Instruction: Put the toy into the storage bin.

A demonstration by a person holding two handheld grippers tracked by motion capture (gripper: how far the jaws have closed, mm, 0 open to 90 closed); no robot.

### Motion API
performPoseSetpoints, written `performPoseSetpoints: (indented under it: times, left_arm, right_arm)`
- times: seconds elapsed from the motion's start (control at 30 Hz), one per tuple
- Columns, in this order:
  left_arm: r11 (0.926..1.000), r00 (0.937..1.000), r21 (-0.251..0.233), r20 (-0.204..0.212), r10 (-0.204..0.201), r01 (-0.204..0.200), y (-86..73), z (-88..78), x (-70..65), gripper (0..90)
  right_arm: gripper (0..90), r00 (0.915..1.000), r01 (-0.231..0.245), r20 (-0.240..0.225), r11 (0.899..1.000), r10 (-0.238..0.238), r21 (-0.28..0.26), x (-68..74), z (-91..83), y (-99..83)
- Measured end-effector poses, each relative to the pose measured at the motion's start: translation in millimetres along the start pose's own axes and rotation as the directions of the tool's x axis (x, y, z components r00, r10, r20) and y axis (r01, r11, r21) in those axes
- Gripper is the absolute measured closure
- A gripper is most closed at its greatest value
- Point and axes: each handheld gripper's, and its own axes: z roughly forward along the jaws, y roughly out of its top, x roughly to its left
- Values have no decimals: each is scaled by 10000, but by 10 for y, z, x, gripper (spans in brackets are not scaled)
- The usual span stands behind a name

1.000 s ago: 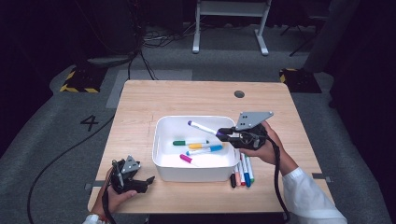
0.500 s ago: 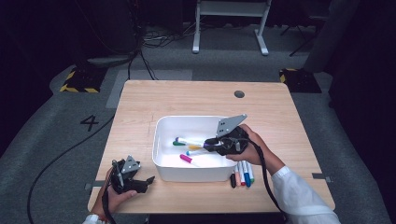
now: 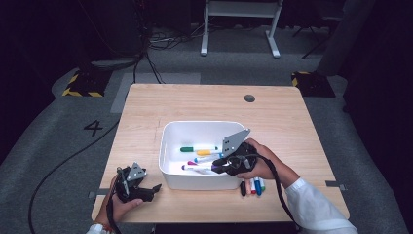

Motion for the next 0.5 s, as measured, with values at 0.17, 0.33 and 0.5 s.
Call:
performPoseSetpoints:
  times: [0.17, 0.33, 0.5]
  left_arm:
    - [10000, 10000, 17, 22, -1, 1, 1, -1, 1, 153]
    - [10000, 10000, 3, 1, 3, -3, 0, 0, 1, 153]
    - [10000, 10000, 17, 22, 1, -1, 1, -1, 1, 153]
  right_arm:
    - [745, 9998, -166, 107, 9998, 165, 65, -22, 9, -11]
    - [684, 9976, -379, 583, 9993, 382, -67, -53, 0, -26]
    - [623, 9929, -412, 1089, 9973, 477, -609, -80, -130, -51]
